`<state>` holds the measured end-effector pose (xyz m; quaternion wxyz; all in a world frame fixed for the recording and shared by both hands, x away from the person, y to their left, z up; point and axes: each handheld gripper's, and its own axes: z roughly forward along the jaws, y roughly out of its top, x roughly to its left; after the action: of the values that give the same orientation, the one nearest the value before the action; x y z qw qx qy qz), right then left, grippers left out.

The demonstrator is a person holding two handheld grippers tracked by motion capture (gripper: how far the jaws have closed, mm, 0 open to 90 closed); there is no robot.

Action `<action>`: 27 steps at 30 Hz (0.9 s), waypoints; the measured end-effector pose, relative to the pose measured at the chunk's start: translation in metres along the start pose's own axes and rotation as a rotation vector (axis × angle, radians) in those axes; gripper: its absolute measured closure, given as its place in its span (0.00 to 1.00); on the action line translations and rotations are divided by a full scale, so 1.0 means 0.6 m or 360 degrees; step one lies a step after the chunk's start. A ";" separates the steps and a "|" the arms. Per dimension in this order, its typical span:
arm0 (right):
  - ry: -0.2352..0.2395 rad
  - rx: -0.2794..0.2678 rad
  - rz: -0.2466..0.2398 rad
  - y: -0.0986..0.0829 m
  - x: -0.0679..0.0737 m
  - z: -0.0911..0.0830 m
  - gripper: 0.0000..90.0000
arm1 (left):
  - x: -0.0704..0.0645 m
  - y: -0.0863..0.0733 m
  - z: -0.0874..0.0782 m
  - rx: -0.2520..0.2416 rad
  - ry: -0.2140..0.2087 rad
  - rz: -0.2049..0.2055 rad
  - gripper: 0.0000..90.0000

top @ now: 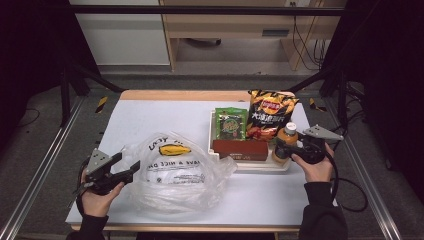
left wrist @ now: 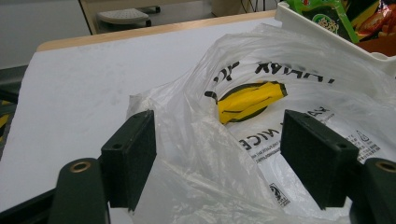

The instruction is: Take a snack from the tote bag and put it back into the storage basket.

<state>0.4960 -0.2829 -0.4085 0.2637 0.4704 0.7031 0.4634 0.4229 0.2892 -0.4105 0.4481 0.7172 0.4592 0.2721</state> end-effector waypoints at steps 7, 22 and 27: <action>0.0004 0.0042 -0.0006 -0.004 -0.002 0.005 0.34 | 0.001 0.000 -0.001 -0.0004 0.0001 -0.0005 0.29; 0.0015 0.0025 0.0052 -0.018 -0.007 0.008 0.33 | 0.005 -0.001 -0.001 0.0007 0.0006 -0.0015 0.29; -0.0010 -0.0024 0.0074 -0.019 -0.003 0.006 0.25 | 0.008 -0.001 -0.002 0.0005 0.0008 -0.0023 0.29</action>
<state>0.4951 -0.2847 -0.4205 0.2586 0.4860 0.6877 0.4733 0.4239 0.2943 -0.4106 0.4478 0.7139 0.4659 0.2699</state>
